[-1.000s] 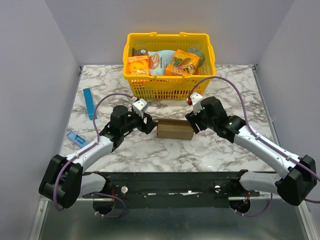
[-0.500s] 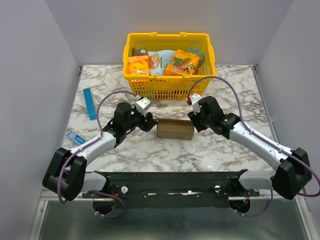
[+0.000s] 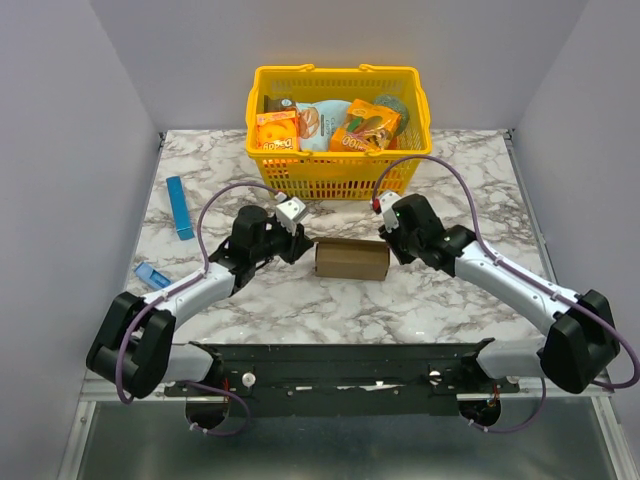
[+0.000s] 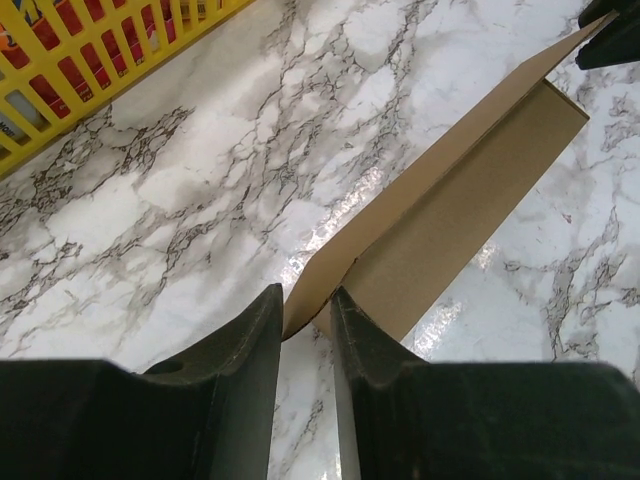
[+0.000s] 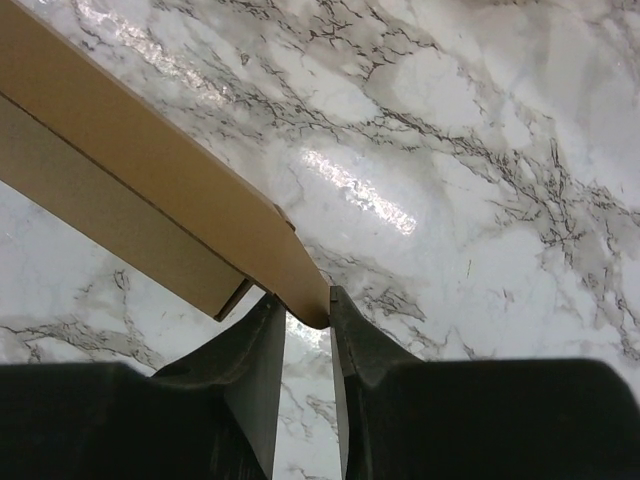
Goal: Fold the paper box
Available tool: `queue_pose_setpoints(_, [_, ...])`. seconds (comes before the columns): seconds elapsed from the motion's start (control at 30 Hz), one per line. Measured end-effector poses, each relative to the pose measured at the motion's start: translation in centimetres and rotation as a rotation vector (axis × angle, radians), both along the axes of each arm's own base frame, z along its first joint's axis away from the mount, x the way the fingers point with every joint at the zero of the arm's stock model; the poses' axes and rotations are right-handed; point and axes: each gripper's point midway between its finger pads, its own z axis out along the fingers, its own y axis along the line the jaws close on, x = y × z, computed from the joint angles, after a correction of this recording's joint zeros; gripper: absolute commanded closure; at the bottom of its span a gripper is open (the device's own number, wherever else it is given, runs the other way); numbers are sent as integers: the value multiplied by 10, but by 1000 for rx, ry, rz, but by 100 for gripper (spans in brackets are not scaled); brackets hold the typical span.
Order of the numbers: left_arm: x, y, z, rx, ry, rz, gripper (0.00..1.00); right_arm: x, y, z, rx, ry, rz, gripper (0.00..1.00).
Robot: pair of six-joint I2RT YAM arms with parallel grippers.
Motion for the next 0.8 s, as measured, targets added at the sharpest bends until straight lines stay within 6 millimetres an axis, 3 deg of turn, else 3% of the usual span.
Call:
queue_pose_setpoints(0.37, [-5, -11, -3, 12, 7, -9, 90, -2, -3, -2, -24, 25, -11, 77])
queue_pose_setpoints(0.53, [-4, -13, -2, 15, 10, 4, 91, -3, -4, -1, -26, 31, -14, 78])
queue_pose_setpoints(0.7, [-6, -16, -2, 13, 32, 21, 83, -5, -5, -3, -31, 45, -19, 76])
queue_pose_setpoints(0.8, [-5, -15, -2, 15, 43, 33, 88, -5, -5, -3, -31, 46, -21, 80])
